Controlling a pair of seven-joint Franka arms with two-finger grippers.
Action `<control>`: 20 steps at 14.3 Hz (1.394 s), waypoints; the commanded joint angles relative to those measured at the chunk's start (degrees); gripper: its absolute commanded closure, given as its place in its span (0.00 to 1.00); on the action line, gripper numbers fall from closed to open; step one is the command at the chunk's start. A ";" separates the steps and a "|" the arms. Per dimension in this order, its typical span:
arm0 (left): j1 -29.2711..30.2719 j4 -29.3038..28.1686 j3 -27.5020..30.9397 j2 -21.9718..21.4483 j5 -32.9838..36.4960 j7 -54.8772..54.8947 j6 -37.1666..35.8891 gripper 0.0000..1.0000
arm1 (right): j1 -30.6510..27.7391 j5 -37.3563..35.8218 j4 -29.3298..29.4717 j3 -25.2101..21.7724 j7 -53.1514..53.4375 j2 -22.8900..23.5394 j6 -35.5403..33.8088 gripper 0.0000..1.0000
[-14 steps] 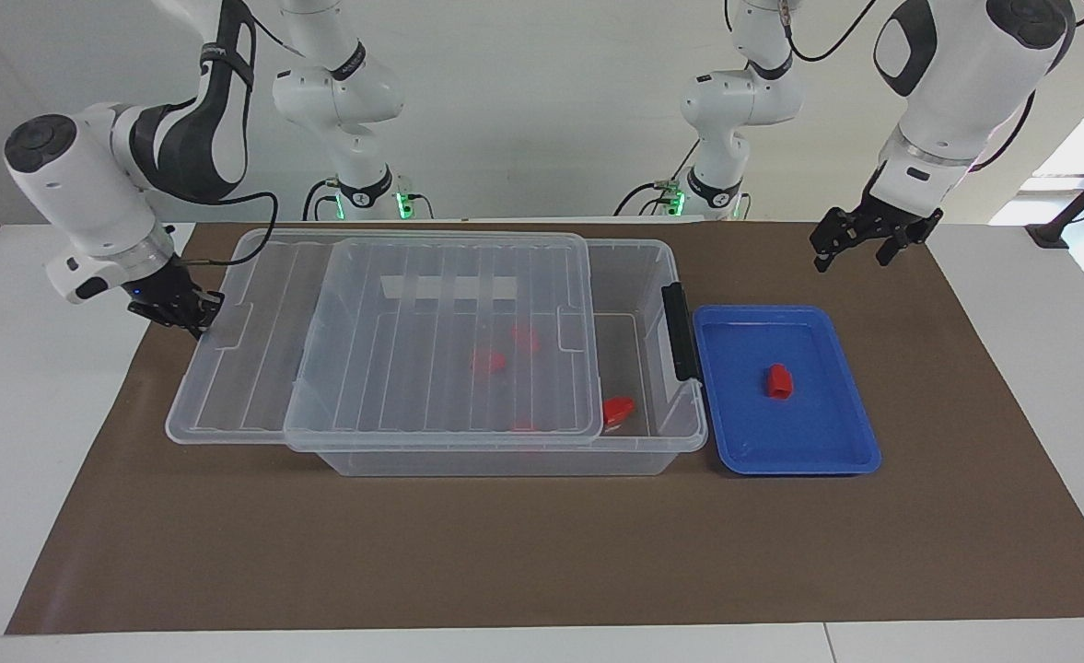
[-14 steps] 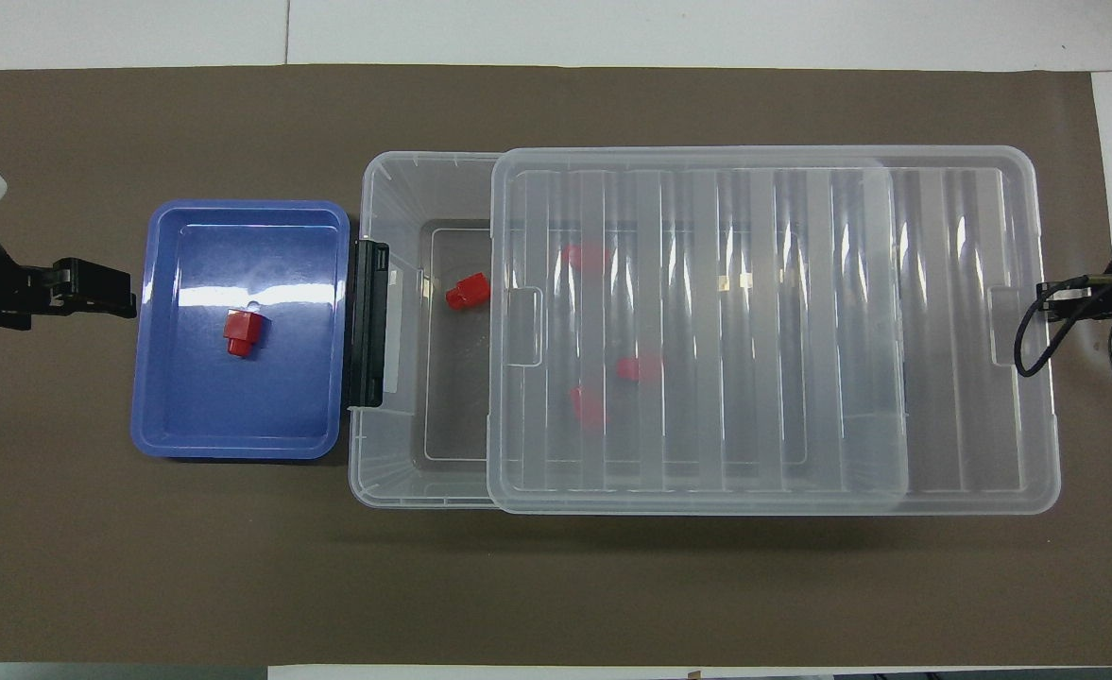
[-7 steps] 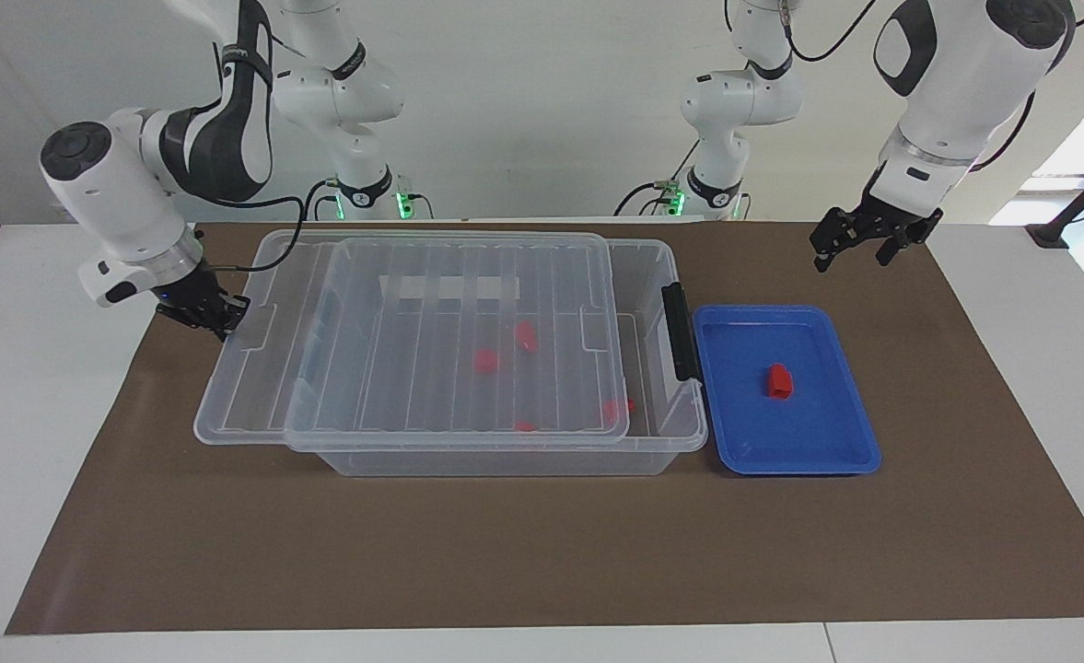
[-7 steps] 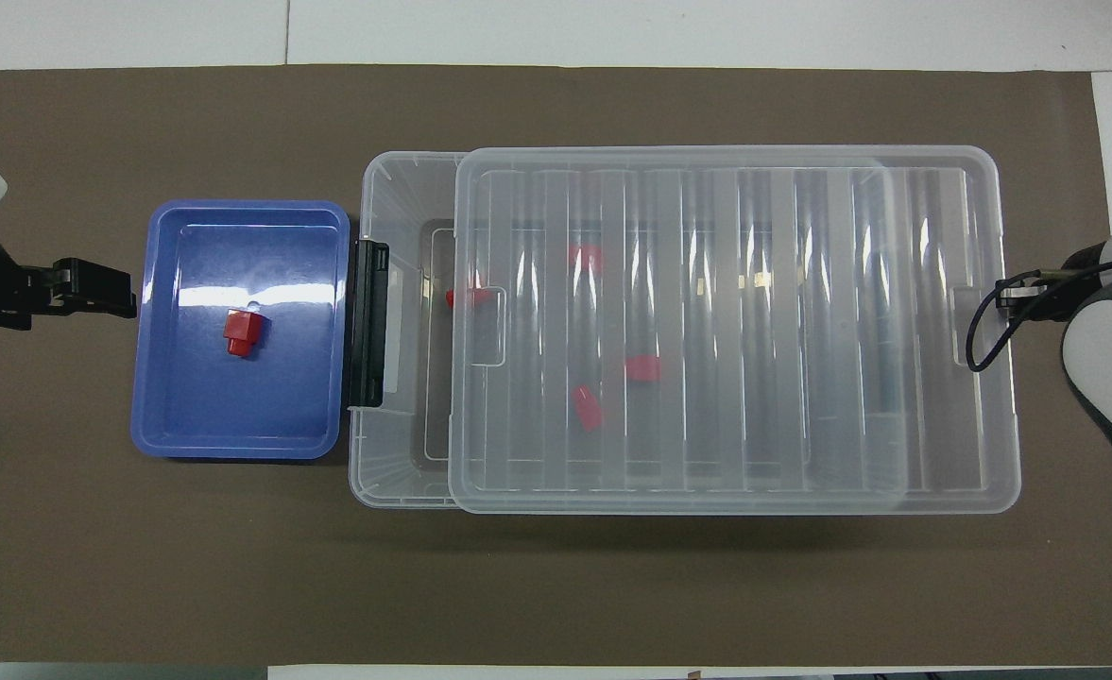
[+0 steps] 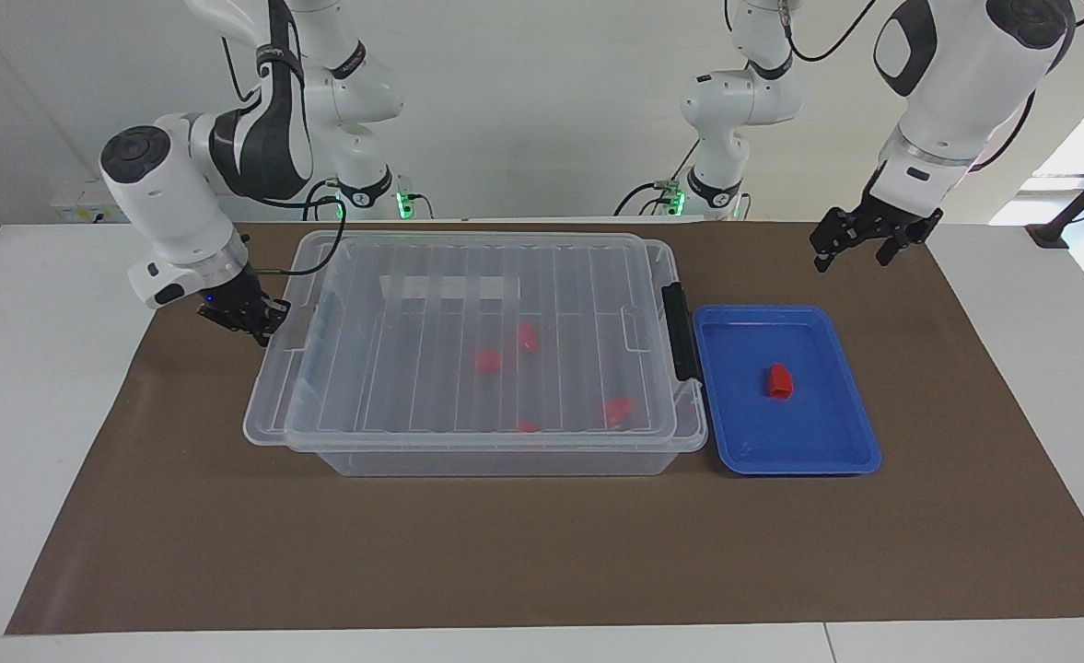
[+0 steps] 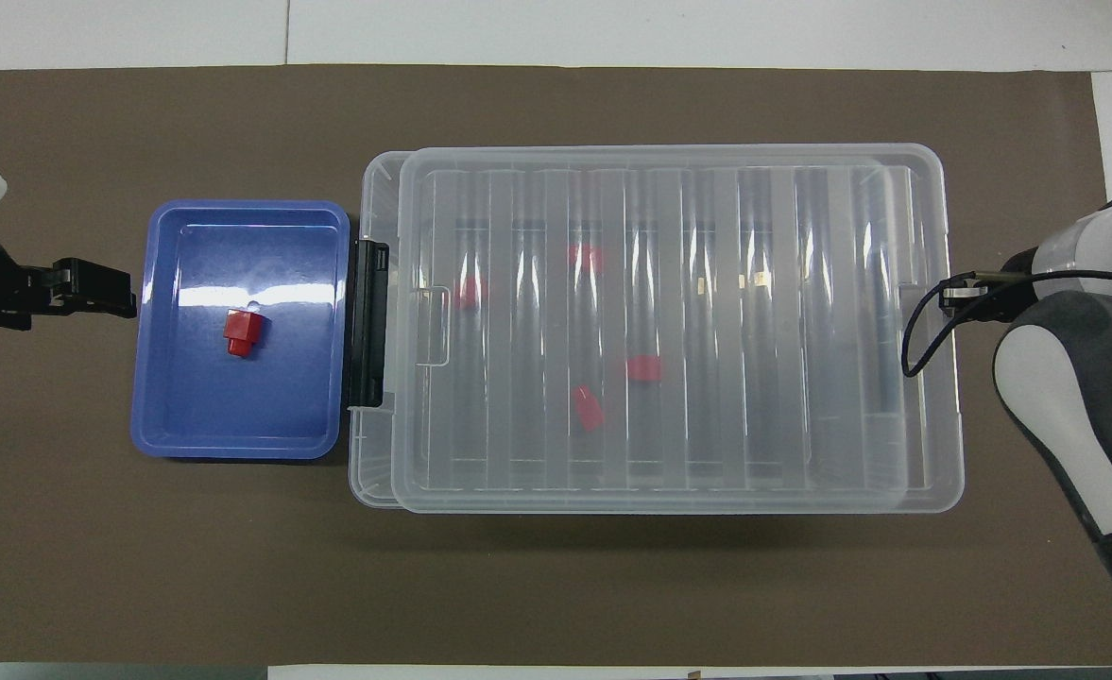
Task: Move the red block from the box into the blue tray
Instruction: 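Slide the clear lid back toward the blue tray with the right gripper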
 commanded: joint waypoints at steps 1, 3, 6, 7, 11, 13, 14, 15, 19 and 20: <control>0.67 -1.00 -0.36 -0.91 -0.32 -0.53 -0.03 0.00 | -0.24 0.76 -1.90 1.41 1.57 -1.06 1.78 1.00; 0.67 -1.00 -0.36 -0.91 -0.32 -0.53 -0.03 0.00 | -0.15 0.76 -1.90 1.58 1.92 -1.06 1.87 1.00; 0.67 -1.00 -0.36 -0.91 -0.32 -0.53 -0.03 0.00 | 0.11 0.76 -1.90 2.11 3.68 -1.06 1.78 1.00; 0.67 -1.00 -0.36 -0.91 -0.32 -0.53 -0.03 0.00 | 0.02 0.85 -1.81 2.81 3.94 -1.06 1.78 1.00; 0.59 -1.00 -0.36 -0.91 -0.32 -0.53 -0.03 0.00 | 0.11 0.76 -1.81 3.16 5.18 -1.06 1.78 1.00; 0.67 -1.00 -0.36 -0.91 -0.32 -0.53 -0.03 0.00 | 0.02 0.76 -1.72 3.52 5.18 -0.97 1.69 1.00; 0.67 -1.00 -0.36 -0.91 -0.32 -0.53 -0.03 0.00 | 0.02 0.76 -1.55 3.52 4.57 -0.97 1.52 1.00; 0.59 -1.00 -0.36 -0.91 -0.32 -0.53 -0.03 0.00 | 0.02 0.76 -1.29 3.43 4.21 -0.88 1.08 1.00; 0.59 -1.00 -0.36 -0.91 -0.32 -0.53 -0.03 0.00 | -0.15 0.67 5.19 2.55 -0.97 0.60 -5.57 1.00; 0.67 -1.00 -0.36 -0.91 -0.32 -0.53 -0.03 0.00 | -0.33 0.59 8.27 2.20 -1.06 1.39 -8.91 1.00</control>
